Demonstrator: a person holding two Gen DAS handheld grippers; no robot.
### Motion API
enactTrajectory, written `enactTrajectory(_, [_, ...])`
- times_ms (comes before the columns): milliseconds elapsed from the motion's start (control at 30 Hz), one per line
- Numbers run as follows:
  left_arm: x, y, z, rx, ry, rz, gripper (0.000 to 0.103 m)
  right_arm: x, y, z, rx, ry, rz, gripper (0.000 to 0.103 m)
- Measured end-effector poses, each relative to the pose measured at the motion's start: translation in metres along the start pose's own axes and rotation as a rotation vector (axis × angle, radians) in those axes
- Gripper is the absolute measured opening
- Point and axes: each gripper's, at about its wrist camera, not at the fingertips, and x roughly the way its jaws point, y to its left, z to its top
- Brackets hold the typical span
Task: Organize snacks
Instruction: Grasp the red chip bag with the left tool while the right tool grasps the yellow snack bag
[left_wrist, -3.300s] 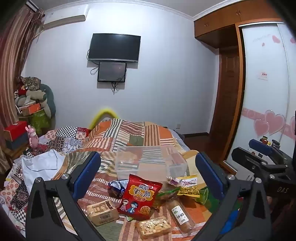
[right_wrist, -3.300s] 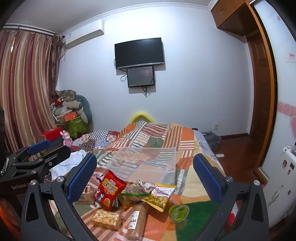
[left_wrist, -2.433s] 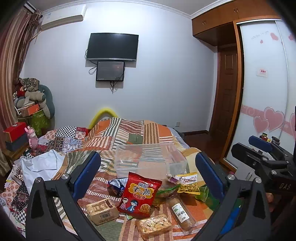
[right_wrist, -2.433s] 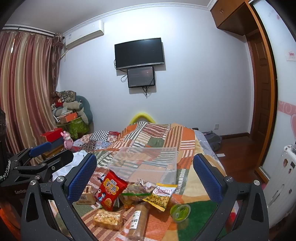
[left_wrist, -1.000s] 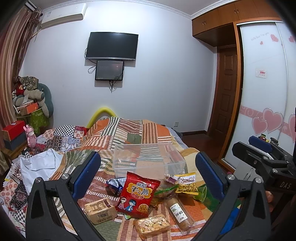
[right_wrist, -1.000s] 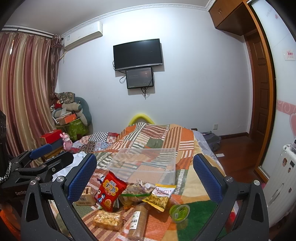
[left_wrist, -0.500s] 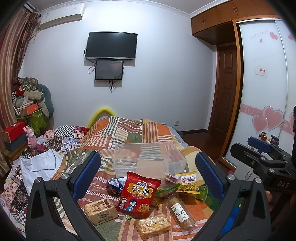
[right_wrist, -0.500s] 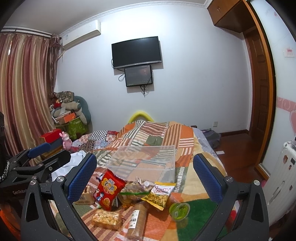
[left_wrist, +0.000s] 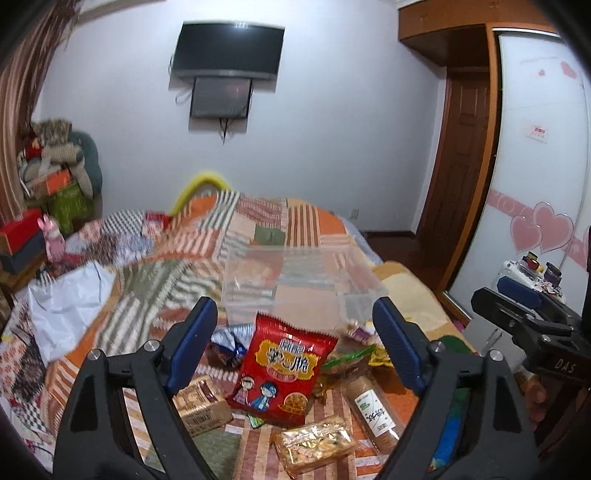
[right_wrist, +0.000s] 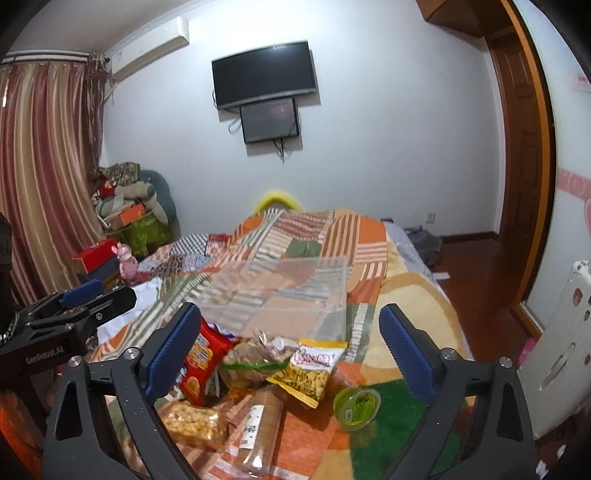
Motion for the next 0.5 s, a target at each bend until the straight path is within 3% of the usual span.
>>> enactTrajectory(200, [0.036,0.013,-0.014,-0.012,0.103,-0.007,0.081,0.031,-0.013,-0.013,0.014,0.118,0.023,0.075])
enactTrajectory(500, [0.089,0.013,-0.044,0.042,0.257,-0.017,0.082,0.070,-0.032,-0.035,0.044,0.262,0.006,0.072])
